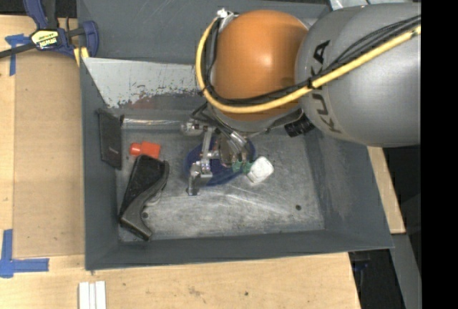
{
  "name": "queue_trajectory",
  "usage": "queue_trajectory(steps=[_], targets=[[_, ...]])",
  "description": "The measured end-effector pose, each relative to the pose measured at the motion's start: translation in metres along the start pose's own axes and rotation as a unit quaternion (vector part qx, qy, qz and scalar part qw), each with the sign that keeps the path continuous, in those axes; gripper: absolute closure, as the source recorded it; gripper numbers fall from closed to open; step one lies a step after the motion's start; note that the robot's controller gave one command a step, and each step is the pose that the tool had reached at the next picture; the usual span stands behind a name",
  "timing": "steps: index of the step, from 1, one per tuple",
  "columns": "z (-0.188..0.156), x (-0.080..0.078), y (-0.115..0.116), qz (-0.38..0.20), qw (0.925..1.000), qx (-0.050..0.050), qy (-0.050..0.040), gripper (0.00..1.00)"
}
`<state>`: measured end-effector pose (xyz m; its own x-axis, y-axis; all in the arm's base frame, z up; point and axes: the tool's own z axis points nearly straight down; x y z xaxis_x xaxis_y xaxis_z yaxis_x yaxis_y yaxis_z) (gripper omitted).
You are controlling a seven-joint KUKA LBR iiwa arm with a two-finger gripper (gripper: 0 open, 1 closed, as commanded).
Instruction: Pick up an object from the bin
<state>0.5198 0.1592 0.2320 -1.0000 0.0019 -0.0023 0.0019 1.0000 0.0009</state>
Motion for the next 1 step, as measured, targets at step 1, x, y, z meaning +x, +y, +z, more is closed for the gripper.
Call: queue_trajectory(steps=[1], targets=[[0.1455, 0.0074, -0.0002, 0.003, 1.0000, 0.001, 0.0037, 0.00]])
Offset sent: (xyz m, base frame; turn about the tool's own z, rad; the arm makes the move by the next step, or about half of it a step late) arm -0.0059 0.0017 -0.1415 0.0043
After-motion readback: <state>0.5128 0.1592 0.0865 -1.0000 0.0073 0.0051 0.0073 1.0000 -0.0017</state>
